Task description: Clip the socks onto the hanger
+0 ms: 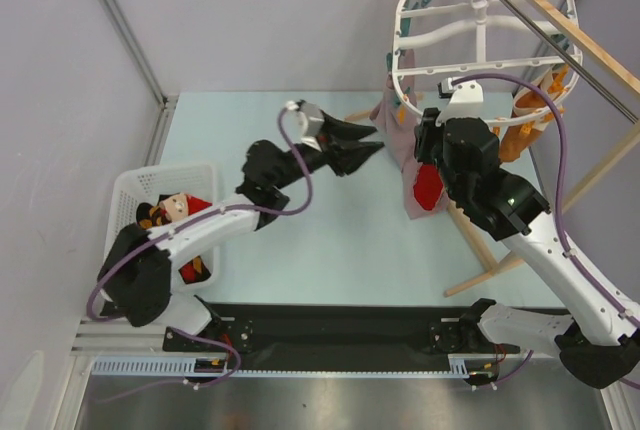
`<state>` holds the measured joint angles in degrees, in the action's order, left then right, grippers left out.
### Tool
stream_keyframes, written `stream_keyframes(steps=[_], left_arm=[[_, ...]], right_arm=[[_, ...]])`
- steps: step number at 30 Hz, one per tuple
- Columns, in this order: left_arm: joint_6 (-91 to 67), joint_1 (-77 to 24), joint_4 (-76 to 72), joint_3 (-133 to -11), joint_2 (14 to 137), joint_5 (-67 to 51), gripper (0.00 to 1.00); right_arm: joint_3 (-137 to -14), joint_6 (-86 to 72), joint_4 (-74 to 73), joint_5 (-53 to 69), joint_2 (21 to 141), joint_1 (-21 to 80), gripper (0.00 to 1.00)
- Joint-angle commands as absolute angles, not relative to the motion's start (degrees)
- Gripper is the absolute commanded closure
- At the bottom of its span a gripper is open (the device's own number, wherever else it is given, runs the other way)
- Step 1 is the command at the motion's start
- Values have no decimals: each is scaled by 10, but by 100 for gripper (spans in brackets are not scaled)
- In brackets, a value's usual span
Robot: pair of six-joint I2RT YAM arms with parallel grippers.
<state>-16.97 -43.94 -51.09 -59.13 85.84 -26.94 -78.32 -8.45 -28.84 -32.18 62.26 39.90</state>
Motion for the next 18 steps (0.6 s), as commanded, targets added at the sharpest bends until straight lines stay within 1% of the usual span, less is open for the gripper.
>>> stream_keyframes(steps=[1,2,6,9,10,13,14,15,16,17,18], left_arm=[[-218,-382,-545,-566,767,-265,53],[-224,-372,-516,-553,754,-233,53],[-257,-323,-421,-522,694,-129,46],[-292,-280,-347,-511,661,-94,45],[-301,-269,-278,-508,652,-74,45],[-332,-233,-179,-474,601,-45,48],[-337,-226,-159,-445,561,-34,48],[-336,-214,-132,-432,536,-20,47],[-334,-208,-74,-421,513,19,46],[-320,-202,-31,-413,471,34,44],[-311,-185,15,-417,456,52,41]], right_arm=[[-787,-98,-289,-309,621,389,100],[-785,-101,-289,-306,621,385,100],[-781,-106,-294,-295,619,381,100],[-775,-109,-295,-288,614,377,100],[-773,-106,-291,-283,613,377,100],[-753,-105,-268,-273,603,377,100],[-745,-105,-260,-268,600,376,100],[-743,-105,-256,-264,599,376,100],[-743,-103,-249,-259,599,375,100],[-744,-100,-248,-258,598,375,100],[-746,-99,-249,-255,599,374,100]])
